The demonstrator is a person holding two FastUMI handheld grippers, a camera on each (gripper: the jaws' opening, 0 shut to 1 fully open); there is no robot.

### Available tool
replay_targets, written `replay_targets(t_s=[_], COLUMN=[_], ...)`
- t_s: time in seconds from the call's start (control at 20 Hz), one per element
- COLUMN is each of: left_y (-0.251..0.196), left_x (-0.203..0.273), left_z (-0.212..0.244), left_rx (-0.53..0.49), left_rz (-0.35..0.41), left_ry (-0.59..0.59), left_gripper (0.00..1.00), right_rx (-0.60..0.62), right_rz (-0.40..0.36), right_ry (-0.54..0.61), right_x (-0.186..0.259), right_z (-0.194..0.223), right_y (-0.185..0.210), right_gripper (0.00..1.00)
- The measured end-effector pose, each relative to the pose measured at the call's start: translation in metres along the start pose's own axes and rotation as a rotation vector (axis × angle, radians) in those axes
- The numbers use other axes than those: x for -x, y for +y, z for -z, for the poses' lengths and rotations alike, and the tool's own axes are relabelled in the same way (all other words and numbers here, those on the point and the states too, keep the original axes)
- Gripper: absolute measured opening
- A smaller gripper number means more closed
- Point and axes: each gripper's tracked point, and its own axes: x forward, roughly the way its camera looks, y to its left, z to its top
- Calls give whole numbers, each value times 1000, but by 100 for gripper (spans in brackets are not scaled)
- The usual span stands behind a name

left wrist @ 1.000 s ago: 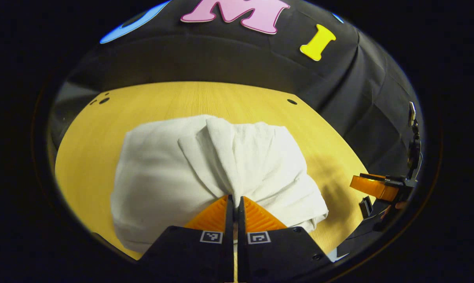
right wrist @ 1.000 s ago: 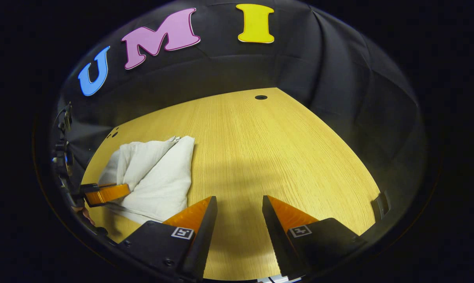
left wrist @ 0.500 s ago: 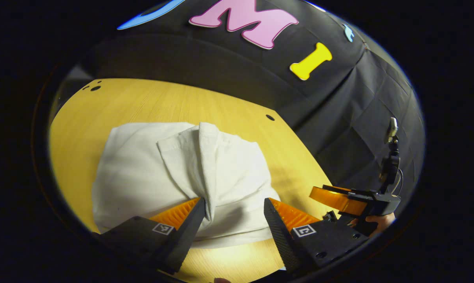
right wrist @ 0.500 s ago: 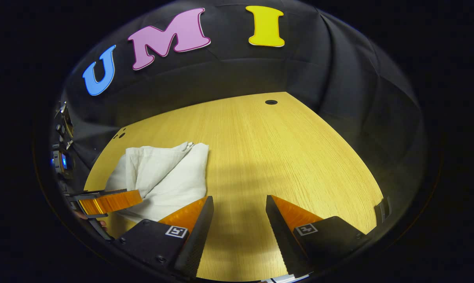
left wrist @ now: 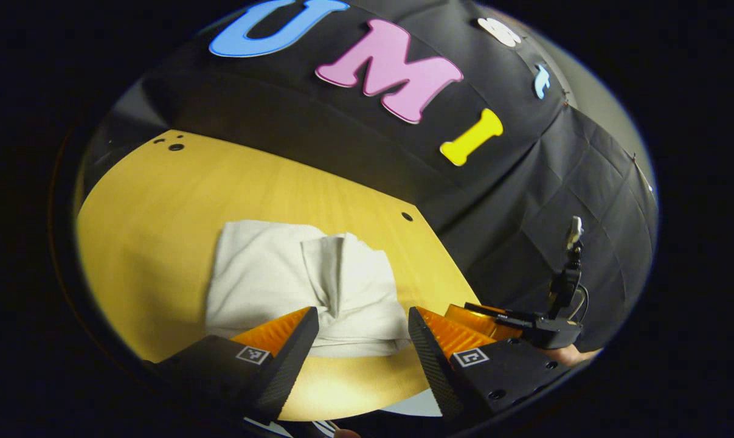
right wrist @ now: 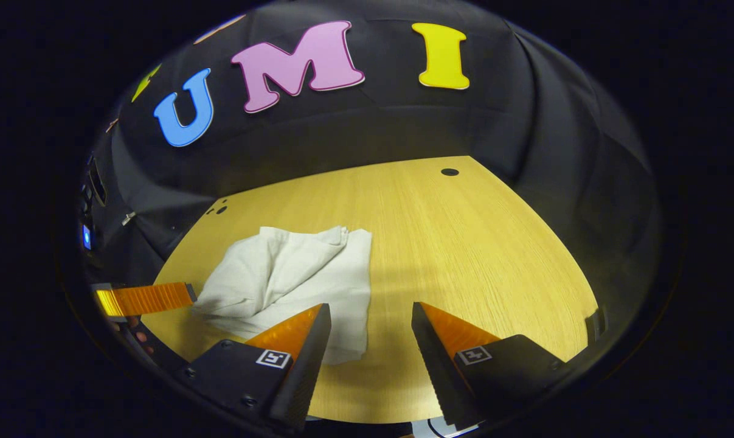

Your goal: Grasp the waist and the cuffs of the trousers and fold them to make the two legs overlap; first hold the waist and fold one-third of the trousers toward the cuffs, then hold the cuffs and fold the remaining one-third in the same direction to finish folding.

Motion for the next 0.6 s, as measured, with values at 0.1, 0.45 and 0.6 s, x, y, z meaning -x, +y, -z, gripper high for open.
replay_targets(t_s=[0.1, 0.45, 0.6], left_y=[24, 94, 112], left_x=[20, 82, 99], left_z=[-13, -25, -23], left_rx=[36, 77, 70], left_rz=[-50, -190, -254], left_ry=[-49, -132, -138], left_gripper=[94, 94, 94], right_rx=[6, 22, 38], right_rz=[-18, -56, -87], right_ry=[-7, -75, -104], right_x=[8, 30, 36], right_z=[-1, -11, -16], right_y=[15, 57, 70], right_gripper=[83, 84, 84])
